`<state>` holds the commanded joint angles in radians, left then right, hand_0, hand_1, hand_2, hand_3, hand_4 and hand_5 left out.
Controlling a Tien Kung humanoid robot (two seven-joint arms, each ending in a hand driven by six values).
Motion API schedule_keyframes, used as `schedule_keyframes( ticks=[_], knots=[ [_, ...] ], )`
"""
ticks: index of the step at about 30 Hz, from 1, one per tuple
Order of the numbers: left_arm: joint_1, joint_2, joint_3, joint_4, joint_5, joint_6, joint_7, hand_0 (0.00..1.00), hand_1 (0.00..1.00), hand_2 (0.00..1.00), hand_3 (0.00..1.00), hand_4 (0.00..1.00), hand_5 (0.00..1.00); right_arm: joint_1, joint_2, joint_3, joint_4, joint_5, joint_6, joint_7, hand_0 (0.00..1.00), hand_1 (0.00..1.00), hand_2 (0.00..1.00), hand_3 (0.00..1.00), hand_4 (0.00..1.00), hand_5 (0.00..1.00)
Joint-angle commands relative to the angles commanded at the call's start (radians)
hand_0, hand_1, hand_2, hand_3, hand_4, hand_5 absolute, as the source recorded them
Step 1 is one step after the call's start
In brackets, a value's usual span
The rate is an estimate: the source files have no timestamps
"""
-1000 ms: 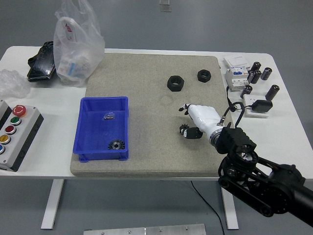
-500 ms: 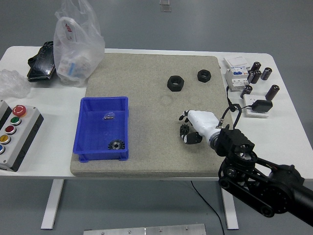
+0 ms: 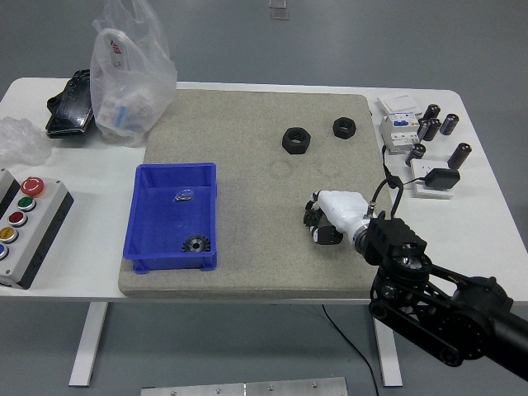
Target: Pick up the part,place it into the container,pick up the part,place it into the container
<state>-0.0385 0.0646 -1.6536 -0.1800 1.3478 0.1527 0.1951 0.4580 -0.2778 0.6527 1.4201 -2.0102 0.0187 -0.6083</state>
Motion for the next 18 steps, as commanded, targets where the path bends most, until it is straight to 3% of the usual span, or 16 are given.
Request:
schedule_keyframes(
  ticks=[5, 6, 8, 13, 18],
  knots=[
    [0.001, 0.0, 0.0, 0.0, -0.001, 0.0, 0.0, 0.743, 0.691, 0.694, 0.721, 0.738, 0.459, 0.009, -0.002, -0.005, 0.003, -0.013, -0.043, 0.027, 0.405, 0.531, 0.371, 0.443, 0.238, 0.002],
    [0.001, 0.0, 0.0, 0.0, -0.001, 0.0, 0.0, 0.743, 0.692, 0.694, 0.722, 0.739, 0.461, 0.014, -0.002, -0.005, 0.006, -0.014, -0.055, 0.034, 0.396, 0.51, 0.322, 0.326, 0.151, 0.002],
    [0.0, 0.001, 0.0, 0.0, -0.001, 0.0, 0.0, 0.743, 0.692, 0.694, 0.722, 0.739, 0.461, 0.026, -0.001, -0.005, 0.011, -0.016, -0.075, 0.045, 0.396, 0.51, 0.322, 0.326, 0.151, 0.002],
    [0.0, 0.002, 0.0, 0.0, -0.001, 0.001, 0.002, 0.743, 0.692, 0.694, 0.722, 0.739, 0.463, 0.106, 0.02, -0.027, 0.033, -0.015, -0.12, 0.074, 0.396, 0.503, 0.317, 0.324, 0.127, 0.002],
    [-0.003, 0.005, -0.001, 0.0, 0.004, 0.0, 0.006, 0.743, 0.691, 0.694, 0.722, 0.74, 0.465, 0.213, 0.073, -0.111, 0.053, 0.039, -0.168, 0.128, 0.399, 0.499, 0.313, 0.323, 0.11, 0.002]
  ],
)
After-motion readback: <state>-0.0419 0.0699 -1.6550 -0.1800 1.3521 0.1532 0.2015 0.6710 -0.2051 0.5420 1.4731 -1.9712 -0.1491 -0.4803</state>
